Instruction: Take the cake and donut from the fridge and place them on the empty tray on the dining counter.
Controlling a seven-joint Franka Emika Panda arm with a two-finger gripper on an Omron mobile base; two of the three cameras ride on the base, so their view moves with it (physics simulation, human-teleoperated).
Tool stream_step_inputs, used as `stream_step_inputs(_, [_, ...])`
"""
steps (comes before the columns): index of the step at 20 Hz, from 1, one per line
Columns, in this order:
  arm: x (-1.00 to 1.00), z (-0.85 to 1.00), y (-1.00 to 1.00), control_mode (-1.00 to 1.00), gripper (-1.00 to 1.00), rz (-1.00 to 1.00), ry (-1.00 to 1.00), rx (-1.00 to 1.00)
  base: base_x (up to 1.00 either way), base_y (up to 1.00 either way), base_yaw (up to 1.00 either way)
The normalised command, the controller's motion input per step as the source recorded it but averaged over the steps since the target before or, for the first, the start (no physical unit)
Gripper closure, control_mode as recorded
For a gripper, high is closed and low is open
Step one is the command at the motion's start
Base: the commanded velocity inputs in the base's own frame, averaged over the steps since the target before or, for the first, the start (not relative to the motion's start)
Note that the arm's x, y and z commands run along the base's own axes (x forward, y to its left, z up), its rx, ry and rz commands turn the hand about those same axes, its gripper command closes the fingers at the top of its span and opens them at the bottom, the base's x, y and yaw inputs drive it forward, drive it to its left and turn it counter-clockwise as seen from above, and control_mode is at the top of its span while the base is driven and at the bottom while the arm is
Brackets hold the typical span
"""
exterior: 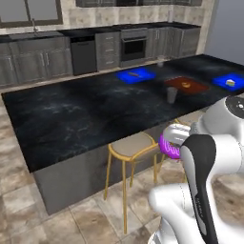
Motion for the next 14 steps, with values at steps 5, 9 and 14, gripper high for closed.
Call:
stream_step_inputs(5, [0.0,0.0,0.0,1.0,1.0,0.0,0.0,0.0,-0.06,-1.0,0.0])
stream_step_inputs(9, [0.0,0.0,0.0,1.0,1.0,0.0,0.0,0.0,0.0,-1.0,0.01])
stream_step_inputs(14, [0.0,0.0,0.0,1.0,1.0,0.0,0.0,0.0,0.0,-1.0,0.03])
